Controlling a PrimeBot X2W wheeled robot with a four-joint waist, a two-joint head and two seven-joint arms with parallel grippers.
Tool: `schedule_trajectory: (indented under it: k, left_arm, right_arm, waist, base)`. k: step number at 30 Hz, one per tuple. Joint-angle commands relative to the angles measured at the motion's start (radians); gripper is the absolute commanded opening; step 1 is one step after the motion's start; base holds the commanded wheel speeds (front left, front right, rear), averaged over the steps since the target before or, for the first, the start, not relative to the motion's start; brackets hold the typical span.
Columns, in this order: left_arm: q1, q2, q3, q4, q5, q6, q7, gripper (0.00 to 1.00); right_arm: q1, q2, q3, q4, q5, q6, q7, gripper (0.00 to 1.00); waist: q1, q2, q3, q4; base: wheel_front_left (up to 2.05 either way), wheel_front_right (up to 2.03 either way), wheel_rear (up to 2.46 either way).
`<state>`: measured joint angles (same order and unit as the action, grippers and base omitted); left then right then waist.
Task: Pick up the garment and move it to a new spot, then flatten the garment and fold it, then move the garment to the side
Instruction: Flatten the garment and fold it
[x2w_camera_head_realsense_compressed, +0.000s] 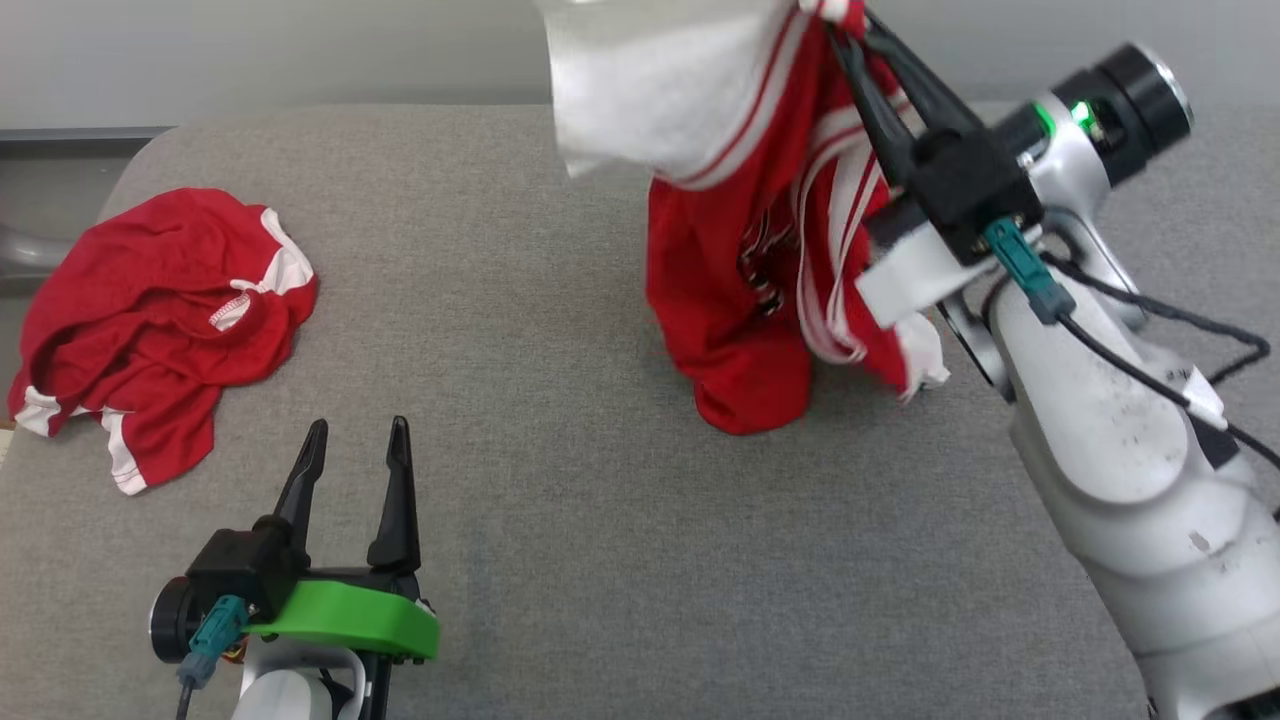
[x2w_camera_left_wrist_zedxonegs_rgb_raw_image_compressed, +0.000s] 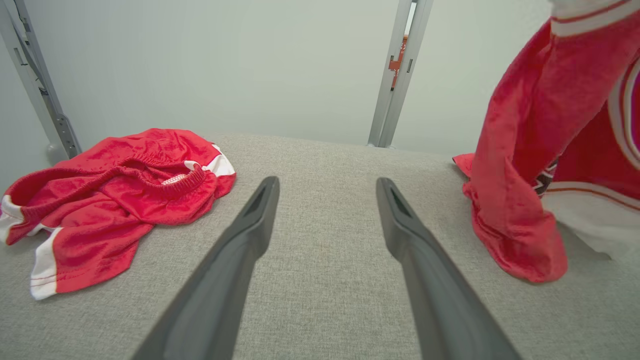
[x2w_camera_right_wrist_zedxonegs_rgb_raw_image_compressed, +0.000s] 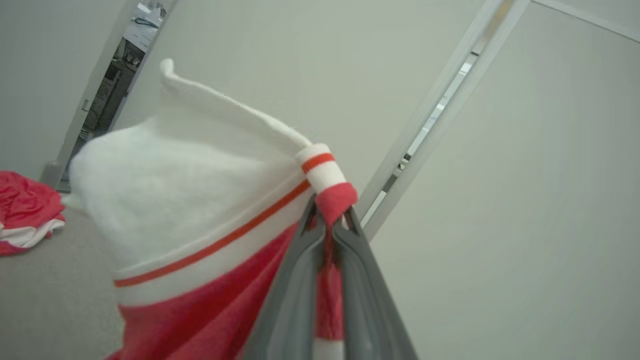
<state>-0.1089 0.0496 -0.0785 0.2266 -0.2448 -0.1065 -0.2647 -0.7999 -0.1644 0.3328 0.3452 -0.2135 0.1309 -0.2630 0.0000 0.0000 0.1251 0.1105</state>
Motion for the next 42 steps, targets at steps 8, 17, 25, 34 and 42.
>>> schedule_trajectory:
  k: [8, 17, 25, 34, 42]
  left_arm:
    - [-0.022, 0.002, 0.01, -0.005, 0.011, 0.0, 0.0, 1.0]
    - [-0.024, 0.002, 0.026, -0.003, 0.022, -0.005, 0.0, 1.0]
    - [-0.028, 0.002, 0.027, -0.001, 0.027, -0.008, 0.0, 1.0]
    - [-0.007, 0.002, 0.021, 0.0, 0.019, -0.006, 0.0, 1.0]
    - [0.011, 0.002, 0.022, 0.0, 0.022, -0.002, 0.0, 1.0]
  right_arm:
    - [0.292, -0.125, -0.112, 0.058, 0.036, 0.0, -0.003, 0.0]
    - [0.406, -0.082, -0.363, 0.24, 0.03, 0.0, 0.023, 0.46]
    - [0.39, 0.001, -0.604, 0.3, -0.04, 0.0, 0.068, 1.0]
    - [0.452, 0.101, -0.609, 0.127, 0.056, 0.0, 0.052, 1.0]
    - [0.58, 0.113, -0.443, -0.093, 0.218, 0.0, 0.011, 1.0]
  waist:
    - [0.0, 0.0, 0.011, -0.043]
    - [0.0, 0.0, 0.026, -0.087]
    - [0.0, 0.0, 0.026, -0.107]
    - [0.0, 0.0, 0.001, -0.102]
    - [0.0, 0.0, -0.032, -0.093]
  base:
    - [0.0, 0.0, 0.0]
    - [0.0, 0.0, 0.0]
    - [0.0, 0.0, 0.0]
    - [0.0, 0.0, 0.0]
    - [0.0, 0.0, 0.0]
